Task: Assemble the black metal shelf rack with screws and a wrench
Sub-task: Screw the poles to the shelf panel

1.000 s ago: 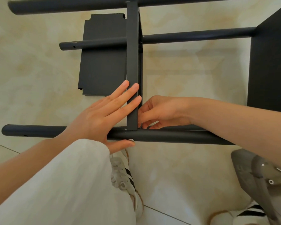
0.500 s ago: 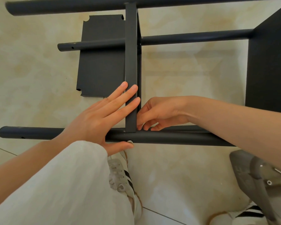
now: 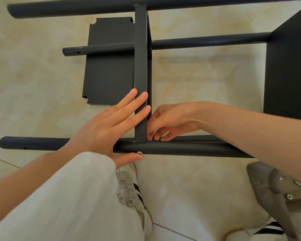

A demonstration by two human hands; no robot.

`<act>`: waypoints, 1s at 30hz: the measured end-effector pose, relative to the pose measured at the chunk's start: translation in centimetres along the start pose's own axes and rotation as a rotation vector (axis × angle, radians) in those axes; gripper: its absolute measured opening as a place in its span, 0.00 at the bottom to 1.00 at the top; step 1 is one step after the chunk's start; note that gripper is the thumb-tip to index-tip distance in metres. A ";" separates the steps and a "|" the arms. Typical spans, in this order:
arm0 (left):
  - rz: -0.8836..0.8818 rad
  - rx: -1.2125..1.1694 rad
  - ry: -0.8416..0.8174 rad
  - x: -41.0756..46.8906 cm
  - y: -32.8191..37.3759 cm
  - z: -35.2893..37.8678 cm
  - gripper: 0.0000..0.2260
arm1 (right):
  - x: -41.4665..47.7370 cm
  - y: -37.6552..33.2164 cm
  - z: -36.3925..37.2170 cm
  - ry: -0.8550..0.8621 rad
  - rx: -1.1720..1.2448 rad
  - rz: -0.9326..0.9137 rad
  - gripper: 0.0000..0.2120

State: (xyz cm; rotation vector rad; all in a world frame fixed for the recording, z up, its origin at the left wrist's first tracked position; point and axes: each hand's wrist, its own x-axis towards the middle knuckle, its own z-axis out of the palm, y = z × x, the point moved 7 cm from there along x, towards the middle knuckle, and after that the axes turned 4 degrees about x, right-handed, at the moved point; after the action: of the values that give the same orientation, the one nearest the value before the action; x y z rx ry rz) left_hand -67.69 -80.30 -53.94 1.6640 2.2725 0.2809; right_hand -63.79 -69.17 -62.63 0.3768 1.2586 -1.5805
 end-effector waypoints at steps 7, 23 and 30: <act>0.003 -0.011 0.006 0.0 0.0 -0.1 0.40 | 0.0 -0.3 -0.1 -0.016 0.022 -0.033 0.07; -0.001 -0.019 -0.004 0.0 0.0 -0.1 0.40 | 0.0 0.2 0.0 -0.060 0.098 -0.013 0.04; -0.006 -0.006 -0.007 0.0 0.1 -0.2 0.40 | 0.5 0.4 0.4 -0.058 0.138 0.007 0.07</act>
State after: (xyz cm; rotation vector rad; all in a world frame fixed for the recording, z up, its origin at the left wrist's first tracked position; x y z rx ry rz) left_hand -67.66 -80.21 -53.69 1.6523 2.2692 0.2798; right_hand -63.51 -69.74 -63.02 0.4191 1.1060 -1.6653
